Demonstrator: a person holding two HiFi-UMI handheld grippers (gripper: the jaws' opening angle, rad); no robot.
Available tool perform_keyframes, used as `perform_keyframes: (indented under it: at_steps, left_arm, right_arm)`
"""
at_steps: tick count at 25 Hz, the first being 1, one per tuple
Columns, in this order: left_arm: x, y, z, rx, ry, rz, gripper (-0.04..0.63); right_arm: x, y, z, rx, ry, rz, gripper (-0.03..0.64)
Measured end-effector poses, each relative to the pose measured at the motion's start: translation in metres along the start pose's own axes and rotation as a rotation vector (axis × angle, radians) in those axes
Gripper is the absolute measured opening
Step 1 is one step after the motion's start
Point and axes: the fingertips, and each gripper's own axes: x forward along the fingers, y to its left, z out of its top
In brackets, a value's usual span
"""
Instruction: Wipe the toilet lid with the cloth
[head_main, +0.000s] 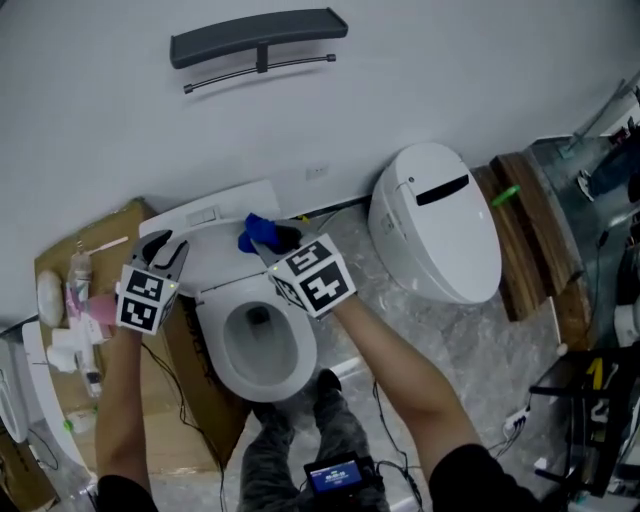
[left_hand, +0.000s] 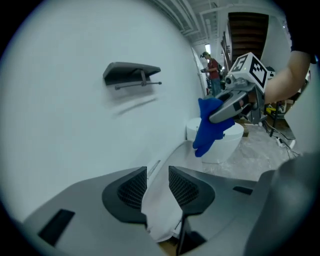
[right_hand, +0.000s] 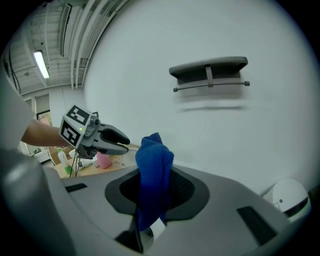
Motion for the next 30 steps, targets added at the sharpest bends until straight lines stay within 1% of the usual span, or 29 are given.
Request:
perform_keyframes:
  at_steps: [3, 5, 7, 10, 13, 17, 19, 22, 25, 28, 30]
  left_arm:
    - [0.013, 0.000, -0.010, 0.064, 0.066, -0.059, 0.120]
    - [0.021, 0.003, -0.015, 0.116, 0.100, -0.066, 0.123]
    - [0.030, 0.006, -0.019, 0.147, 0.129, -0.075, 0.123]
    - [0.036, 0.005, -0.023, 0.124, 0.137, -0.105, 0.123]
    - [0.032, 0.004, -0.023, 0.100, 0.114, -0.109, 0.123]
    - [0.025, -0.003, -0.023, 0.036, 0.087, -0.144, 0.123]
    - [0.021, -0.008, -0.023, 0.016, 0.074, -0.155, 0.123]
    - [0.011, -0.021, -0.025, -0.003, 0.058, -0.178, 0.123]
    - [-0.002, -0.036, -0.030, -0.006, 0.062, -0.201, 0.121]
    - [-0.015, -0.050, -0.036, -0.017, 0.071, -0.203, 0.120]
    - [-0.024, -0.063, -0.041, -0.040, 0.082, -0.201, 0.121]
  right_arm:
    - [0.000, 0.000, 0.007, -0.020, -0.004, 0.007, 0.091]
    - [-0.001, 0.000, 0.007, -0.030, -0.002, 0.010, 0.091]
    - [-0.002, -0.002, 0.004, -0.033, 0.004, 0.009, 0.091]
    - [-0.001, -0.001, -0.005, -0.028, 0.018, 0.012, 0.091]
    - [-0.001, 0.000, -0.014, -0.030, 0.032, 0.012, 0.092]
    - [-0.003, 0.000, -0.022, -0.013, 0.035, 0.009, 0.091]
    - [-0.005, 0.001, -0.026, -0.001, 0.034, 0.013, 0.091]
    - [-0.013, 0.005, -0.032, 0.009, 0.040, 0.014, 0.091]
    - [-0.026, 0.010, -0.040, 0.018, 0.046, 0.013, 0.091]
    - [-0.041, 0.009, -0.049, 0.019, 0.049, -0.012, 0.091]
    - [-0.052, 0.003, -0.059, 0.035, 0.055, -0.044, 0.091]
